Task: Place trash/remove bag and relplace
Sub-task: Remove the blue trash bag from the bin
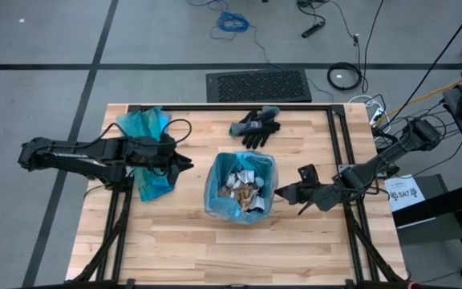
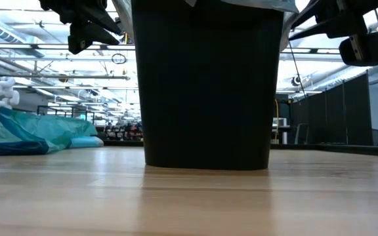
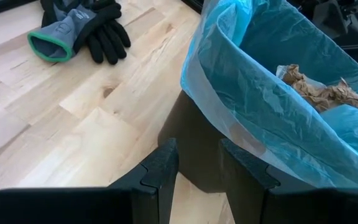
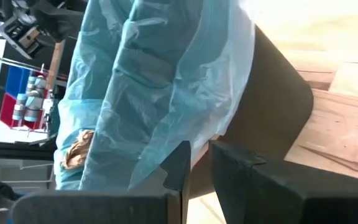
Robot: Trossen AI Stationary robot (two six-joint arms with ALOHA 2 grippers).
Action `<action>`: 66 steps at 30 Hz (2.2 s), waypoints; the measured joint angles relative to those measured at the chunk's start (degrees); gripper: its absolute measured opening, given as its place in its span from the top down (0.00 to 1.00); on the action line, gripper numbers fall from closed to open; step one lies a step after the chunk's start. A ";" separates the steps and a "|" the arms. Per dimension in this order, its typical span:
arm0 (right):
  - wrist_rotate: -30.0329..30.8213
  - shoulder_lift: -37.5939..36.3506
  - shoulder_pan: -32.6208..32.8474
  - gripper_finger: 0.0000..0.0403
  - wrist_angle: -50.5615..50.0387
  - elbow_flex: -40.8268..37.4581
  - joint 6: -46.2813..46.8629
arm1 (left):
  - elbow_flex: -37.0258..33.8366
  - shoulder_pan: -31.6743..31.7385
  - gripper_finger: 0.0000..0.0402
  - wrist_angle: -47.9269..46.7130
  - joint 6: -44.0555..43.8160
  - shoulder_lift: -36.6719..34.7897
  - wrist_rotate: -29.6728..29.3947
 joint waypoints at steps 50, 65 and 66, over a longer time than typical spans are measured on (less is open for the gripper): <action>-5.29 0.02 -1.83 1.00 -12.33 13.95 -14.02 | 0.00 0.00 0.70 0.02 -0.15 0.00 -0.15; -5.60 0.00 -3.68 1.00 -0.67 19.61 -33.99 | 0.01 0.00 0.70 0.04 -0.15 -0.02 -0.15; -5.60 0.00 -4.10 1.00 0.45 19.61 -35.05 | 0.01 0.00 0.70 0.05 -0.15 -0.02 -0.15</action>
